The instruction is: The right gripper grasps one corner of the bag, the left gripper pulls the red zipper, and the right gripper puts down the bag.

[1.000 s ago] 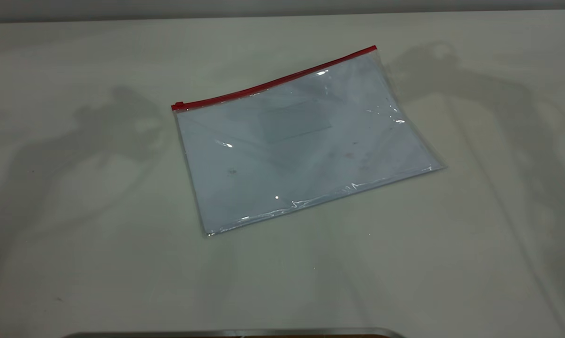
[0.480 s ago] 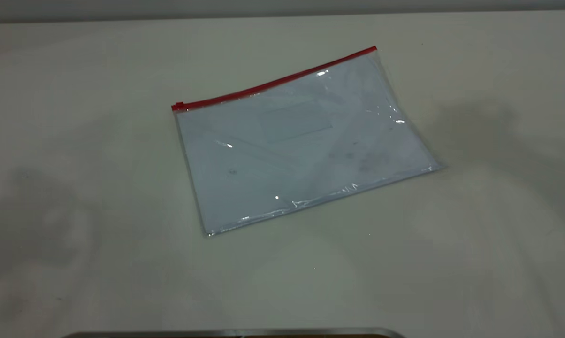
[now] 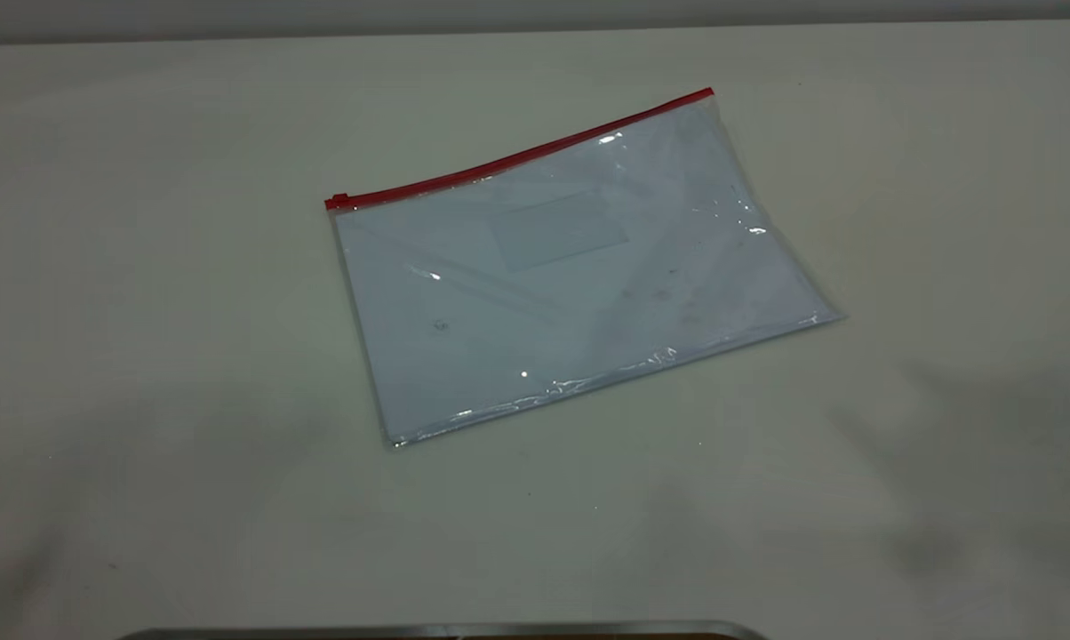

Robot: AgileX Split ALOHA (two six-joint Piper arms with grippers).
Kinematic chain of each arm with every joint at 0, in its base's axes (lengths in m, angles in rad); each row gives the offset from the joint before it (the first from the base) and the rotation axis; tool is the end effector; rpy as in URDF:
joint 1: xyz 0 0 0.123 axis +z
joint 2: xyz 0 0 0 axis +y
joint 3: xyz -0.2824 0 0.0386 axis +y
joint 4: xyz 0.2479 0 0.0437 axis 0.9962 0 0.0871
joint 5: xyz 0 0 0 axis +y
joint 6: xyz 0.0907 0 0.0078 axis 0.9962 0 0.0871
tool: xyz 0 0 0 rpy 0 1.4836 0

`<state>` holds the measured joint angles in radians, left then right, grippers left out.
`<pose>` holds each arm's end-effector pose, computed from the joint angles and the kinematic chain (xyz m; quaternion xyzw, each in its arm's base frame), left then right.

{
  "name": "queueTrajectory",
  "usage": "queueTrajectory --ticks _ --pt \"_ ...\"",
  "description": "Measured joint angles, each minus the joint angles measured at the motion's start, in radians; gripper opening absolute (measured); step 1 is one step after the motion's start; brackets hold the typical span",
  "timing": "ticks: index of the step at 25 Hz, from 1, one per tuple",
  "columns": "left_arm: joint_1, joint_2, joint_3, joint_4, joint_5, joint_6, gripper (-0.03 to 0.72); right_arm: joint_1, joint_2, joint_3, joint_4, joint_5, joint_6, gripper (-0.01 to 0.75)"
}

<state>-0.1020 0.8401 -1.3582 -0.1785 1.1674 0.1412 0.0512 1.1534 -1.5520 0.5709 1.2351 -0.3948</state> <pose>0.1081 -0.0260 0.4723 0.1147 0.8645 -0.0792 0.4830 0.1899 0.0563 0.4833 -0.2151 0.8533 0.2112 0.4255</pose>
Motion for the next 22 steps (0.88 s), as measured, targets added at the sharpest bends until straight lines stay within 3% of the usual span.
queueTrajectory --ticks 8,16,22 --pt "0.0 -0.371 0.337 0.018 0.0 -0.028 0.561 0.0 -0.439 0.495 0.014 0.0 -0.01 0.589" --pt "0.0 -0.583 0.611 0.023 0.0 -0.022 0.561 0.0 -0.832 0.782 -0.046 0.0 -0.029 0.589" --pt "0.0 -0.615 0.764 0.024 0.0 0.057 0.56 0.0 -1.017 0.953 -0.198 -0.034 -0.01 0.589"
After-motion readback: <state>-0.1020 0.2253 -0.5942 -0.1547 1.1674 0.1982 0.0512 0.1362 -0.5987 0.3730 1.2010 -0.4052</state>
